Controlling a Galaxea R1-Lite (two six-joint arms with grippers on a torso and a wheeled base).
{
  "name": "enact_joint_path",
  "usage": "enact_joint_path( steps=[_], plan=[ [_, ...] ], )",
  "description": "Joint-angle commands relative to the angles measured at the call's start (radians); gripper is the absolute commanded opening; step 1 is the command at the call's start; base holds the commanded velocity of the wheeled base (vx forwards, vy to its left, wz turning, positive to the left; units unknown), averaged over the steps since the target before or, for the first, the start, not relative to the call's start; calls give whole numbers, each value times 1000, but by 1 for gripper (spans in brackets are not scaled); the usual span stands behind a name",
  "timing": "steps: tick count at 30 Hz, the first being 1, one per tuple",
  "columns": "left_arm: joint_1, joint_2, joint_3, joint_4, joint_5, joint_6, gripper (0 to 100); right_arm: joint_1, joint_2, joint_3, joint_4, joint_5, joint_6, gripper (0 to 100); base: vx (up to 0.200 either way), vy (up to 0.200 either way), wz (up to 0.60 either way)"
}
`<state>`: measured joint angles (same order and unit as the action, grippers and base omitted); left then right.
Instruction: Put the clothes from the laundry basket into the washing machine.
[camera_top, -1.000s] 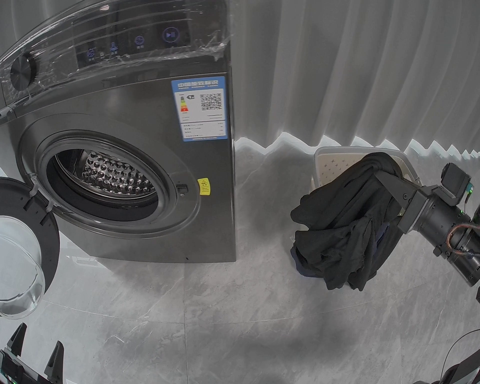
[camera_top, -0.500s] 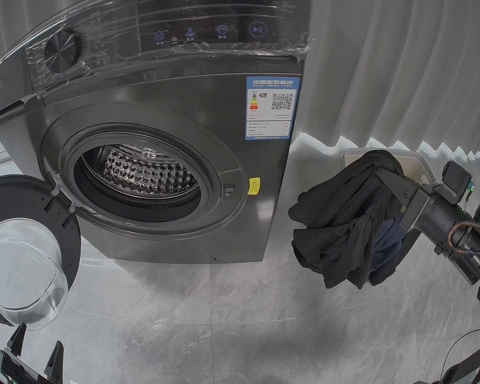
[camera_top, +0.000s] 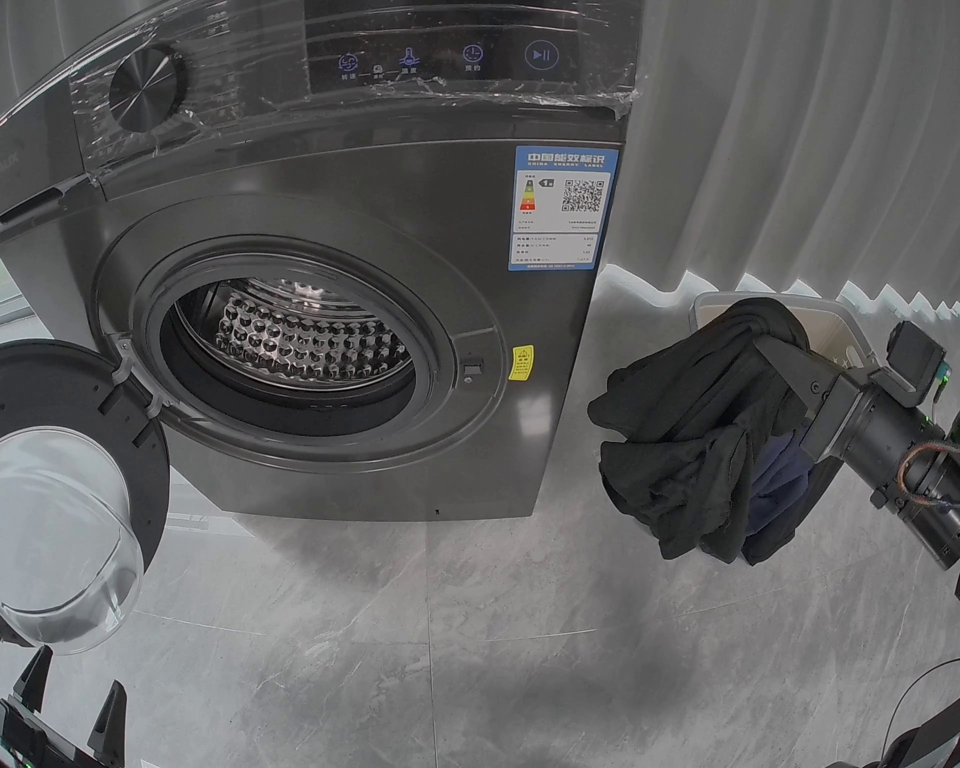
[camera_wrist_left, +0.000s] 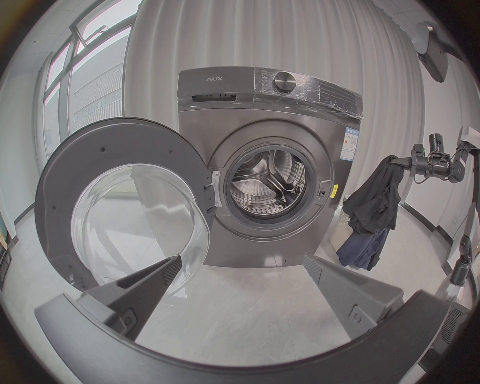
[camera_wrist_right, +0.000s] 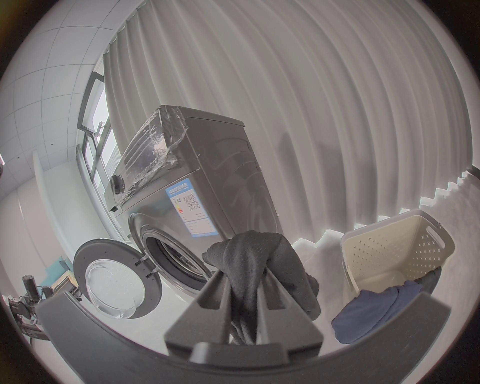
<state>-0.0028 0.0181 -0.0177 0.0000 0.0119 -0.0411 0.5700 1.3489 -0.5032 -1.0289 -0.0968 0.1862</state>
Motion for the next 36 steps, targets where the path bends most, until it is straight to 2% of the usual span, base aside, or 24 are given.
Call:
enact_joint_path(
  steps=[1,9,33,36],
  plan=[
    [0,-9,15,0,0,0,100,1,-1,0,0,0,-1,0,0,0,0],
    [0,-9,15,0,0,0,100,-1,-1,5,0,-1,-1,0,0,0,0],
    [0,-9,15,0,0,-2,100,-1,-1,8,1,-3,-1,0,0,200,0],
    [0,-9,16,0,0,-2,100,-1,-1,8,0,-3,-1,0,0,0,0]
  ],
)
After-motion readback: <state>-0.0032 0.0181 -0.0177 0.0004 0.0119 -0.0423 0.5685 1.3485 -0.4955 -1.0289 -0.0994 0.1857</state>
